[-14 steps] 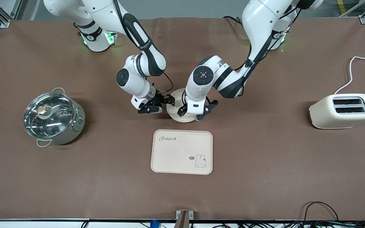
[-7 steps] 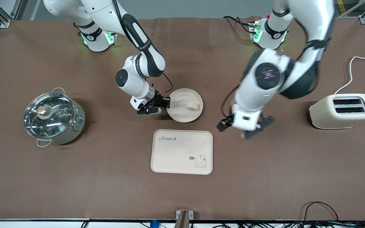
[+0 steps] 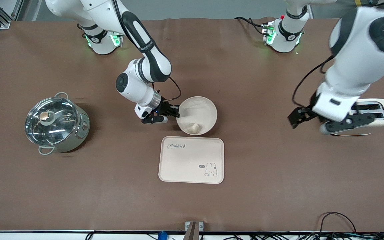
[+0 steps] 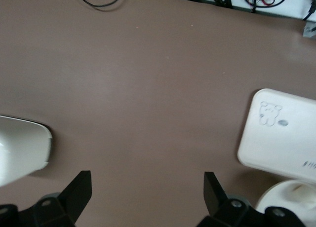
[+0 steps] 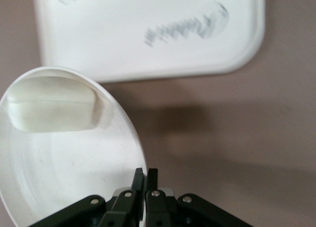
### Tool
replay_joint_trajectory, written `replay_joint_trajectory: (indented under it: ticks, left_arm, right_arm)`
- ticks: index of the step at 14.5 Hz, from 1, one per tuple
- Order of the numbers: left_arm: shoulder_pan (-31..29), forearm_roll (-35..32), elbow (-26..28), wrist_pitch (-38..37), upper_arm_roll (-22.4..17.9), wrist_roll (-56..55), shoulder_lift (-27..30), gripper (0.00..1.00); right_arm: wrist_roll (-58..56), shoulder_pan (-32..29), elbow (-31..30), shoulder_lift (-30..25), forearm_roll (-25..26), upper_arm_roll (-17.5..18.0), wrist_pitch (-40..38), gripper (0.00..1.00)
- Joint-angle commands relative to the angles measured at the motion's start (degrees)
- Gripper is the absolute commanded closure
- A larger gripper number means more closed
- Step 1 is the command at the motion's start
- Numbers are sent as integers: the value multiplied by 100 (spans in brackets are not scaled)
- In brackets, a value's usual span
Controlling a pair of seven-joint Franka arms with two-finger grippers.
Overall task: Place bun in plate and plate on tray
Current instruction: 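Lift the plate with the right gripper while the left gripper withdraws, then carry the plate with the right gripper onto the bunny tray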
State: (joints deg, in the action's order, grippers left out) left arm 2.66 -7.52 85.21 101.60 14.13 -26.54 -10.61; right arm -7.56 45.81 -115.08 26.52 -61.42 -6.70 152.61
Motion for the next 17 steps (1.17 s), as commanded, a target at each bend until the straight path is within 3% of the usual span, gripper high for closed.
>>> replay_joint_trajectory:
  ticks: [1,3,7,9,11,14,17]
  left_arm:
    - [-300,-39,48,-481,46,876,418,0]
    - [-380,4,48,-676,28,1412,682,0]
    - [-433,636,206,-1289,-498,2117,1235,0]
    - [-398,708,486,-1449,-534,2206,1577,0]
    - [-371,708,742,-1485,-578,2232,1772,0]
    - [-406,725,734,-1582,-570,2338,1703,0]
    - [-389,769,725,-1582,-526,2338,1694,0]
  right_arm:
    - [-167,-465,851,316,564,-33,-545,100]
    - [-88,-1045,1861,922,1682,-16,-1283,100]
    - [-79,-1557,3217,1855,2045,-16,-2076,100]
    - [-70,-1820,3839,2189,2099,-24,-2715,100]
    - [-35,-1821,4412,2436,2640,-59,-3183,100]
    - [150,-1821,4555,2551,2714,-60,-3167,100]
    - [159,-1821,5326,3112,2723,-60,-3167,100]
